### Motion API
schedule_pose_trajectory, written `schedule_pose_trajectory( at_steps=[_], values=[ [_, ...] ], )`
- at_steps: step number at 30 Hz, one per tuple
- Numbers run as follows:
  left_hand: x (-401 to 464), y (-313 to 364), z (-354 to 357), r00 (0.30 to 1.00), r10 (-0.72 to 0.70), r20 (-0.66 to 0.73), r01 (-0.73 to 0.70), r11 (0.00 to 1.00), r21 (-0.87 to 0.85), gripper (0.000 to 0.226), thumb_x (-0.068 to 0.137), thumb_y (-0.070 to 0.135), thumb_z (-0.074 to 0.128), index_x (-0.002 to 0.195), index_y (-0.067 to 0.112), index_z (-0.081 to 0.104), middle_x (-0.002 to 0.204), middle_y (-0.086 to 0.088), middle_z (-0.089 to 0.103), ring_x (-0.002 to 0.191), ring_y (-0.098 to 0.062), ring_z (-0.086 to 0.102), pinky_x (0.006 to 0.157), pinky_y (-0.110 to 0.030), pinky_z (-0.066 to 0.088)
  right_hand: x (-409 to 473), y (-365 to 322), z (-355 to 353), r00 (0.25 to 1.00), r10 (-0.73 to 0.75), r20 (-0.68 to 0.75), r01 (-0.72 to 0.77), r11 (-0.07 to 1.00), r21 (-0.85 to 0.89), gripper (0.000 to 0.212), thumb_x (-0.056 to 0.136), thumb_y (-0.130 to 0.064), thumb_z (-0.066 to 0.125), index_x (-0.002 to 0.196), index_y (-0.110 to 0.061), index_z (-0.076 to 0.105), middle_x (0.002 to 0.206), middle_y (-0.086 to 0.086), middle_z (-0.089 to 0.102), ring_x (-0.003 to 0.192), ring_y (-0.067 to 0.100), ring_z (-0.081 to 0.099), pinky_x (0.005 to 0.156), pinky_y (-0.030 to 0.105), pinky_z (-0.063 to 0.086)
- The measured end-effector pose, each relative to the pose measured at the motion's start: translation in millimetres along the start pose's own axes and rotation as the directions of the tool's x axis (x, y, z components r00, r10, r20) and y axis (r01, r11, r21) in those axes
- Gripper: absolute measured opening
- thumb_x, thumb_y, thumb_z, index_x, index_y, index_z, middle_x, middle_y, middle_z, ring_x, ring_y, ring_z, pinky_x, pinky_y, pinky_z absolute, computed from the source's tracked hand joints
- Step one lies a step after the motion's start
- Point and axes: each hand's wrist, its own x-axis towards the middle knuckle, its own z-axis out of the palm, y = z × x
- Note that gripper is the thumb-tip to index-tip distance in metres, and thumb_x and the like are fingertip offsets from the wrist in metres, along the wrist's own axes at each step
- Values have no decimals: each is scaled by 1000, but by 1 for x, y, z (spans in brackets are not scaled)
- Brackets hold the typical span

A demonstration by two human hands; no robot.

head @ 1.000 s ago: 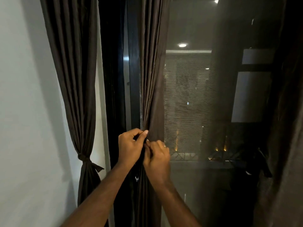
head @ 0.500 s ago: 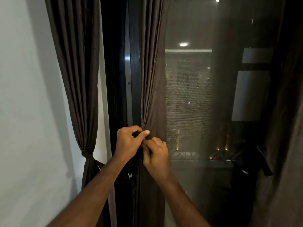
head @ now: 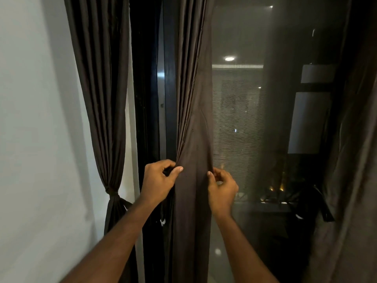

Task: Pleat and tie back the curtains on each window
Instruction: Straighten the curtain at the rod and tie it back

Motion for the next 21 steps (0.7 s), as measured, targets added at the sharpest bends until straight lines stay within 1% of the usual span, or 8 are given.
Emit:
schedule_pose_trajectory(
  at_steps=[2, 4, 10, 12, 14, 15, 19, 21],
  values=[
    [0, -2, 1, 999, 26, -46, -23, 998, 51, 11, 87, 16, 78, 79, 8, 75, 68, 1, 68, 64, -13, 64, 62, -42, 56, -14, -9, -3, 992, -111, -55, 106, 990, -98, 10, 89, -10, 75, 98, -15, 76, 88, -10, 66, 79, 6, 64, 76, 36, 58],
    [0, -1, 2, 996, 47, -76, -39, 993, 108, 12, 86, 15, 79, 78, 7, 74, 66, 2, 66, 61, -11, 62, 60, -40, 54, -25, -15, -2, 984, -174, -42, 167, 977, -130, 10, 91, -13, 73, 100, -15, 75, 89, -11, 65, 79, 6, 63, 74, 34, 57],
    [1, 1, 5, 992, 71, -102, -49, 978, 205, 12, 85, 15, 78, 76, 8, 73, 65, 2, 65, 58, -11, 60, 55, -37, 52, -47, -24, 10, 966, -256, 34, 258, 957, -134, 18, 93, -19, 68, 111, -20, 71, 93, -16, 62, 81, 8, 63, 78, 46, 57],
    [1, 3, 7, 992, 59, -111, -36, 980, 195, 12, 84, 16, 79, 76, 9, 73, 65, 4, 66, 58, -7, 59, 57, -28, 50, -54, -24, 15, 949, -301, 97, 312, 942, -124, 24, 93, -23, 62, 115, -23, 70, 97, -15, 63, 85, 10, 64, 78, 46, 56],
    [-1, 7, 7, 993, 30, -118, -13, 989, 146, 11, 85, 18, 79, 76, 11, 75, 66, 8, 67, 59, -3, 59, 59, -13, 44, -59, -24, 21, 933, -325, 154, 345, 931, -123, 27, 94, -26, 57, 117, -22, 71, 94, -12, 63, 82, 9, 63, 74, 45, 56],
    [-1, 9, 7, 993, 14, -116, -1, 994, 109, 11, 85, 18, 79, 77, 12, 76, 65, 9, 67, 60, -3, 61, 59, -11, 44, -61, -24, 24, 928, -333, 167, 355, 926, -126, 28, 95, -26, 55, 116, -20, 72, 91, -11, 62, 80, 8, 62, 72, 45, 56],
    [-4, 11, 6, 996, -26, -83, 24, 999, -25, 13, 88, 16, 77, 76, 11, 78, 64, 8, 69, 61, -9, 66, 60, -30, 53, -64, -27, 31, 915, -358, 184, 384, 915, -128, 22, 95, -20, 58, 109, -15, 75, 82, -7, 59, 70, 8, 57, 66, 42, 54],
    [-5, 11, 5, 997, -39, -67, 35, 998, -57, 10, 88, 17, 77, 80, 11, 79, 67, 9, 71, 64, -8, 68, 62, -33, 56, -64, -27, 31, 903, -379, 204, 410, 901, -139, 21, 93, -13, 62, 111, -14, 75, 80, -5, 58, 67, 12, 56, 65, 40, 53]
  ],
)
